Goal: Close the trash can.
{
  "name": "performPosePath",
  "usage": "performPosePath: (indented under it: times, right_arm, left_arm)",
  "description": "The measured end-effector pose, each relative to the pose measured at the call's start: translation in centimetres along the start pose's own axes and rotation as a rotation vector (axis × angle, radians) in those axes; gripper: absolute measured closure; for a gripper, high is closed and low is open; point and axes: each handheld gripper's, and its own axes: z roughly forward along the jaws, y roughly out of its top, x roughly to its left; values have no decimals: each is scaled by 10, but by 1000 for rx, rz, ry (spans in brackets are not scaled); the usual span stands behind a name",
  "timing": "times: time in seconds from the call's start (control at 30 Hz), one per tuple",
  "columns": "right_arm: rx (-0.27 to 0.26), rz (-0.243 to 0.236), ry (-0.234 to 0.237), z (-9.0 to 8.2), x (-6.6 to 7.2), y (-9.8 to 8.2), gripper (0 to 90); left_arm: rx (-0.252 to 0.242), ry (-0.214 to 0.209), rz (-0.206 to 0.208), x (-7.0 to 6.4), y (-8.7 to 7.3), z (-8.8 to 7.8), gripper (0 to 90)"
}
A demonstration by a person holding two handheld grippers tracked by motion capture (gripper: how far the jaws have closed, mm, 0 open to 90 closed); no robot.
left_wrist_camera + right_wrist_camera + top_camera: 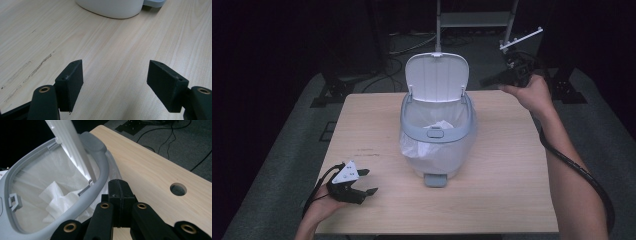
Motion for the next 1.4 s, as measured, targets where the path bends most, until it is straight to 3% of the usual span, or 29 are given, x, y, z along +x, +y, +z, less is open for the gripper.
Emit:
performPosePath:
  times: [0.7, 1.1, 1.4]
  right_arm:
    - [-38, -45, 4, 13, 12, 37, 897]
    - [-65, -67, 30, 17, 17, 39, 897]
    - [-51, -113, 62, 18, 26, 37, 898]
  left_arm:
    - [1, 7, -2, 0, -2, -2, 282]
    - [1, 6, -5, 0, -3, -2, 282]
    - [6, 2, -2, 0, -2, -1, 282]
